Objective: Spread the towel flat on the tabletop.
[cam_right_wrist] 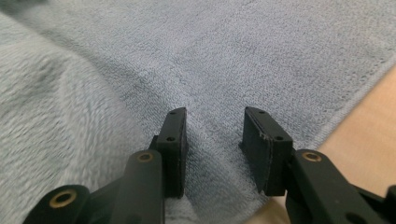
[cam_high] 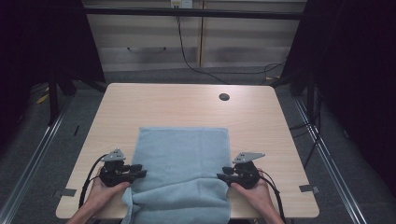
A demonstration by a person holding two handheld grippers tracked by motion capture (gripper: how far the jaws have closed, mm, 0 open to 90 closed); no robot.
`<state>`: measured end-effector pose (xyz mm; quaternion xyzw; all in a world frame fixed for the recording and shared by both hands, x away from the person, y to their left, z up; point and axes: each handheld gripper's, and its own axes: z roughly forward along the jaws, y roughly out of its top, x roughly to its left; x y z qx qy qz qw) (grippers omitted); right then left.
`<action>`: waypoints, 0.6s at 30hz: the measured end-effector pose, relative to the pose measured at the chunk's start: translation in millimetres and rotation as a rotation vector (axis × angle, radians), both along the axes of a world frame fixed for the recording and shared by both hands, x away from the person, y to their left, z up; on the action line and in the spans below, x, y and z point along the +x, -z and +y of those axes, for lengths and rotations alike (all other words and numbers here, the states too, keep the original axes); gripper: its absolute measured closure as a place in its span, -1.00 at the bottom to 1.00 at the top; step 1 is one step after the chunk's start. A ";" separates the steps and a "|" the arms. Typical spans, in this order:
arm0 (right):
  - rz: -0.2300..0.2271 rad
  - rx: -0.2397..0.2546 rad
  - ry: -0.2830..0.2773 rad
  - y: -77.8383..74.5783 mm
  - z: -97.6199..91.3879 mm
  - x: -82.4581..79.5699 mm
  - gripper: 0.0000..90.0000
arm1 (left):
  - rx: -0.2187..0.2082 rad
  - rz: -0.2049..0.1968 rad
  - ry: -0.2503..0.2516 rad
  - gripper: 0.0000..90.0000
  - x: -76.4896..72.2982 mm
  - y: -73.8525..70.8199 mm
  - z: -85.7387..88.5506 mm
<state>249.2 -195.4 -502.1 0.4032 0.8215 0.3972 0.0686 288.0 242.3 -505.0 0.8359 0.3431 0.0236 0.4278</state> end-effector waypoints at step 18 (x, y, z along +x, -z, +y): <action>0.004 -0.037 -0.082 -5.7 2.1 -81.9 0.19 | 0.020 0.046 0.154 0.28 -82.5 -8.4 0.9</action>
